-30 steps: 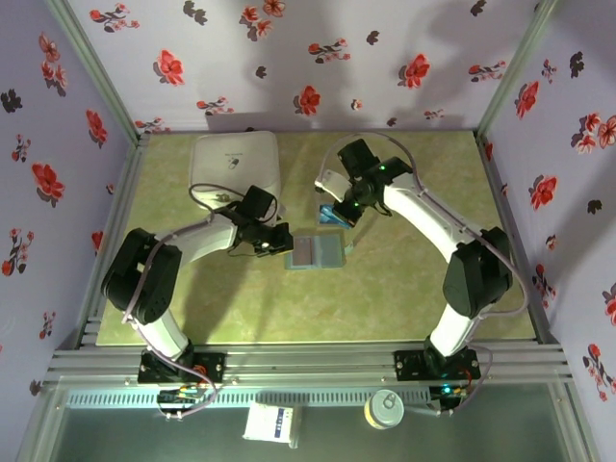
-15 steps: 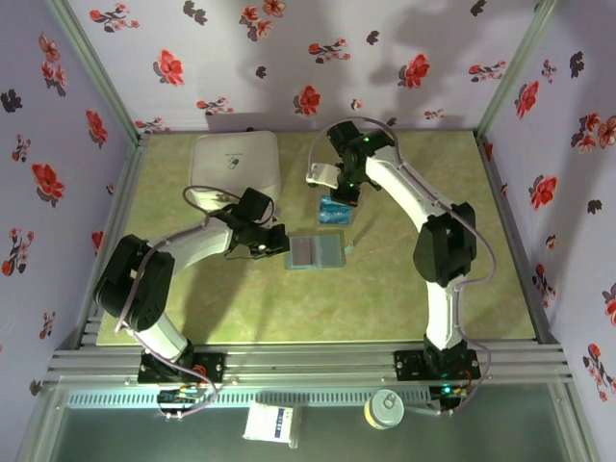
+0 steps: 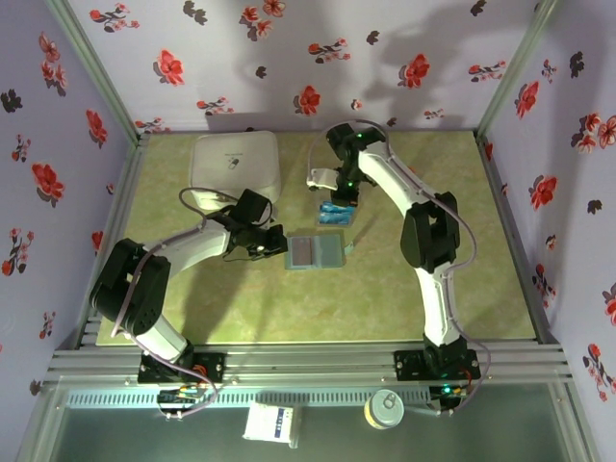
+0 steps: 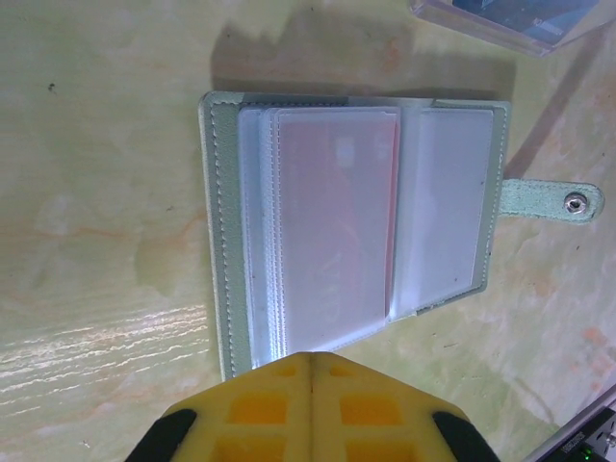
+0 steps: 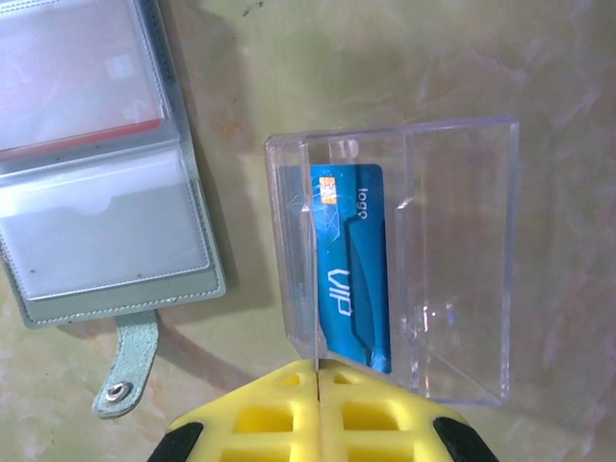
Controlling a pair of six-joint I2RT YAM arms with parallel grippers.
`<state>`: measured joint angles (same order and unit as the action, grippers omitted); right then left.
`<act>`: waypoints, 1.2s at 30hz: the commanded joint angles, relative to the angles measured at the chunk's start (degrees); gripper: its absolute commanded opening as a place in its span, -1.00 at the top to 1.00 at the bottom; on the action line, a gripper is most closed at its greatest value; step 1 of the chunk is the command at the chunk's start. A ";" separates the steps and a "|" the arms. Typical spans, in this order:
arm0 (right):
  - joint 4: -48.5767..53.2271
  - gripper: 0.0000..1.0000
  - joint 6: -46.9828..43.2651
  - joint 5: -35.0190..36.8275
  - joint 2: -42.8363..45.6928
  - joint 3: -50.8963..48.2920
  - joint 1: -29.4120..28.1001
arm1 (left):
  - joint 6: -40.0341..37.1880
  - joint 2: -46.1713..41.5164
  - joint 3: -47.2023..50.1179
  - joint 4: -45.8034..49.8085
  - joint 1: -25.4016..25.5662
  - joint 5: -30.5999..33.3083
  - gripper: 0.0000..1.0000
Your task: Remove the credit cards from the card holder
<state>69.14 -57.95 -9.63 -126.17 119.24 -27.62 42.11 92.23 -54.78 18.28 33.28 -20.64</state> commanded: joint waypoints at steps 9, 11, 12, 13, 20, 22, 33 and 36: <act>4.51 1.00 -3.16 -0.75 -4.95 6.66 0.72 | 0.74 -0.72 0.38 0.58 0.38 1.31 0.90; 4.46 1.00 -3.13 -0.90 -5.31 6.79 0.79 | 0.73 -0.21 0.21 0.49 0.38 1.06 0.90; 4.55 1.00 -3.19 -1.08 -5.48 6.79 0.89 | 0.69 0.03 0.07 0.42 0.38 0.96 0.90; 4.59 1.00 -3.13 -1.31 -5.62 6.78 0.96 | 0.70 0.22 0.01 0.45 0.38 0.96 0.90; 4.10 0.98 -2.17 -2.94 -6.20 6.37 1.37 | 0.21 0.78 -0.84 0.87 0.38 0.90 0.90; 4.01 0.99 -1.96 -3.07 -6.11 6.36 1.51 | 0.06 0.84 -1.02 1.03 0.39 0.85 0.91; 2.89 0.57 1.47 -2.98 -2.10 4.85 1.73 | 0.12 0.49 -1.02 0.65 0.44 0.84 0.91; -0.58 0.57 4.57 -4.52 0.86 0.99 1.62 | 0.29 0.37 -1.11 0.36 0.38 0.78 0.91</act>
<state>70.13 -56.88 -12.12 -130.28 122.87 -26.17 42.09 92.29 -54.78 18.26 33.28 -20.29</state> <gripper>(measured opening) 0.216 0.051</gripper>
